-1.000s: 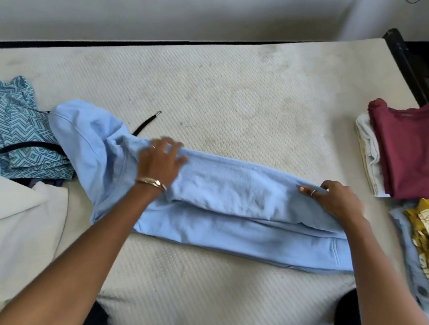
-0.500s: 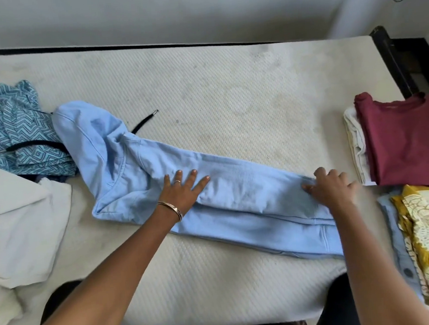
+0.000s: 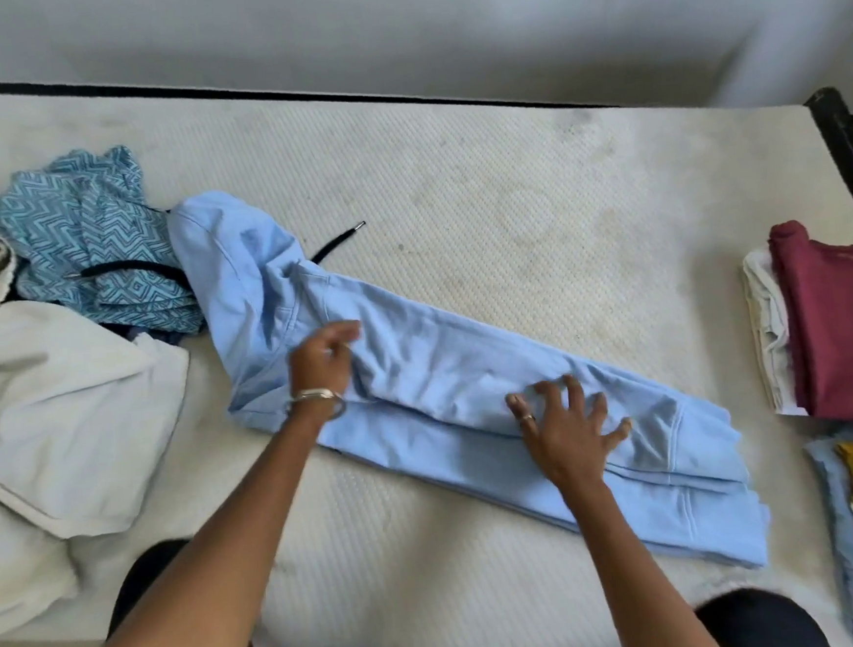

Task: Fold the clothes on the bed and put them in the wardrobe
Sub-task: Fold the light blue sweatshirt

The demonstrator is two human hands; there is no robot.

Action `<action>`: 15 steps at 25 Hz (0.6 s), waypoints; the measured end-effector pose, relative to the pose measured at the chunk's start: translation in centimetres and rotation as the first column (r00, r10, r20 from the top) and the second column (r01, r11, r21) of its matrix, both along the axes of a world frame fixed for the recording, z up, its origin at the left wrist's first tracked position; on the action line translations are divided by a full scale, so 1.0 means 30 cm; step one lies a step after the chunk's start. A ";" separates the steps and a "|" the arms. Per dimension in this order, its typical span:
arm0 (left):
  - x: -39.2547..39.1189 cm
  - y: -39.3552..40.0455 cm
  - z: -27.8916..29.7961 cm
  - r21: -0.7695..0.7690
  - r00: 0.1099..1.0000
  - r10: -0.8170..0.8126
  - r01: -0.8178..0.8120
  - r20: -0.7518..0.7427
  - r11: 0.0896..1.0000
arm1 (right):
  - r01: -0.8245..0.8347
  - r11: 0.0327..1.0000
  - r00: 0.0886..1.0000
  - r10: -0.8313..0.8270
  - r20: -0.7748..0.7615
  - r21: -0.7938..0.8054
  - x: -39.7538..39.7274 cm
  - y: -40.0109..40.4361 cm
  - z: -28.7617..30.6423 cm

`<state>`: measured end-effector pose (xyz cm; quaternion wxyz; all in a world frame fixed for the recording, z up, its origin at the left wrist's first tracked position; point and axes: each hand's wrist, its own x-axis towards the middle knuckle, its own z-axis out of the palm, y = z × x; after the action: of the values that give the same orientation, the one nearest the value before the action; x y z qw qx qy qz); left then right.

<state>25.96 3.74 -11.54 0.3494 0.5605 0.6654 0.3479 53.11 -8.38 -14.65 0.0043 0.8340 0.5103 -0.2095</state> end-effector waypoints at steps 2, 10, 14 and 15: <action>-0.161 0.074 0.040 -0.011 0.912 0.309 -0.324 -0.270 0.946 | -0.068 0.976 0.996 0.077 -0.039 0.208 -0.147 0.083 0.026; -0.415 0.240 -0.019 -0.465 0.834 0.510 -0.372 0.213 0.803 | -0.570 0.816 0.805 0.578 -0.132 0.099 -0.552 0.336 -0.066; -0.493 0.287 -0.054 -0.430 0.652 0.674 -0.528 0.348 0.732 | -0.534 0.842 0.840 0.539 -0.070 0.077 -0.547 0.355 -0.123; -0.549 0.287 -0.076 -0.425 0.565 0.732 -0.597 0.380 0.681 | -0.520 0.851 0.849 0.525 -0.065 0.075 -0.552 0.356 -0.127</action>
<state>9.49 12.35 -13.84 0.4242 0.1004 0.7443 0.5059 36.54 2.29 -18.46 0.0171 0.6543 0.7230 -0.2211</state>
